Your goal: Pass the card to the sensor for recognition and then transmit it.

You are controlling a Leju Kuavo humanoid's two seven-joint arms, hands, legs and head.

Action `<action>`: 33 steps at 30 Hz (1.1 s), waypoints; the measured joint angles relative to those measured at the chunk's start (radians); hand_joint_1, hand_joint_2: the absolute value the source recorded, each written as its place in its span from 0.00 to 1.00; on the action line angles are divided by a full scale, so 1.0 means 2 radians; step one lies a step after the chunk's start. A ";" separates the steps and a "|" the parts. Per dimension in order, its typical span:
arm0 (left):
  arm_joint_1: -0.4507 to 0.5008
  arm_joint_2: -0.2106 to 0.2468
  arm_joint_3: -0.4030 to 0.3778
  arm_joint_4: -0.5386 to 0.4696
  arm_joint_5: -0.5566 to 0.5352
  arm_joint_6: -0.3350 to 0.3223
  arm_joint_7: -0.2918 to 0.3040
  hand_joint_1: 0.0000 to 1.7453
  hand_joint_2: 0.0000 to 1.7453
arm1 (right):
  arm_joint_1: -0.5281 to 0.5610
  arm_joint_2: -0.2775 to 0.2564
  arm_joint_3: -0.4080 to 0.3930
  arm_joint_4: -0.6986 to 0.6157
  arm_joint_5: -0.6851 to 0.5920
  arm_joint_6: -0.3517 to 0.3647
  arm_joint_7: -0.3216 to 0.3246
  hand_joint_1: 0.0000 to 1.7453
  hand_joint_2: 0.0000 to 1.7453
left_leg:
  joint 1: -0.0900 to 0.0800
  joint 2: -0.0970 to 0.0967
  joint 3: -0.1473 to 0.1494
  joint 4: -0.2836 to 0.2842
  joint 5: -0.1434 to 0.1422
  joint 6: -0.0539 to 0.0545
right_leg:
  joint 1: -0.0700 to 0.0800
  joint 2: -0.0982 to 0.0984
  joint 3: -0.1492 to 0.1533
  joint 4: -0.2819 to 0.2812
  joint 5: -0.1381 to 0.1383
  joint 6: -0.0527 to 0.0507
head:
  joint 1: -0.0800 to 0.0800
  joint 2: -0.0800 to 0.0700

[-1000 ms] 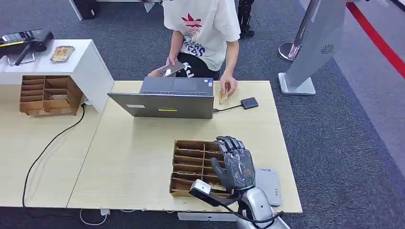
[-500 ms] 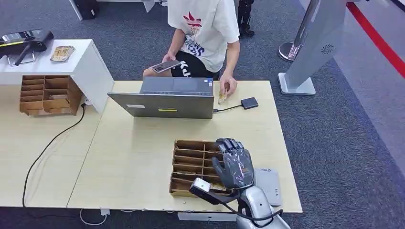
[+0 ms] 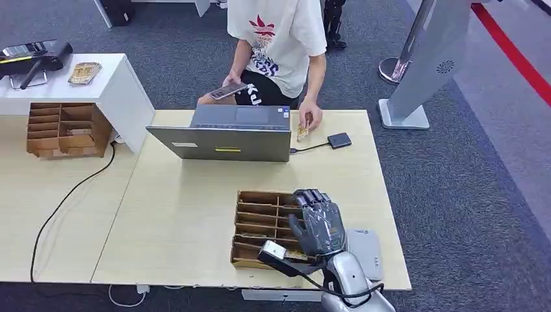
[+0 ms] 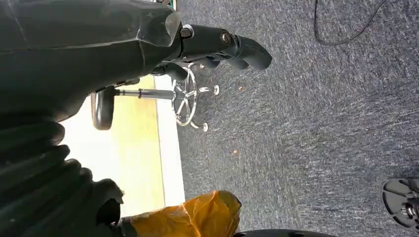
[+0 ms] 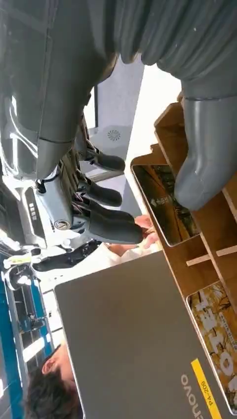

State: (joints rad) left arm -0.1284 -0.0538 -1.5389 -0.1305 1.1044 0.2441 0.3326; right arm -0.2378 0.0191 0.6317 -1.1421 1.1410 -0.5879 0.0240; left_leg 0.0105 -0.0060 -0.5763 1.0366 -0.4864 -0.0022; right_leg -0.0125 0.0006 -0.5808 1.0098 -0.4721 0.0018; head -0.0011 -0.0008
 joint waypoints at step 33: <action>0.000 0.000 0.000 0.000 0.022 0.001 -0.010 0.00 1.00 | 0.002 -0.002 -0.015 -0.050 -0.101 0.016 -0.046 1.00 1.00 | 0.000 0.000 0.000 0.000 0.000 0.000 | 0.000 0.000 0.000 0.000 0.000 0.000 | 0.000 0.000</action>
State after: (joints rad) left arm -0.1274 -0.0538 -1.5389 -0.1305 1.1482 0.2453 0.3120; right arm -0.2339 0.0149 0.6024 -1.2431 0.9398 -0.5563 -0.0674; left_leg 0.0104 -0.0060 -0.5761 1.0367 -0.4863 -0.0023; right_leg -0.0125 0.0008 -0.5811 1.0098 -0.4721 0.0018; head -0.0011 -0.0008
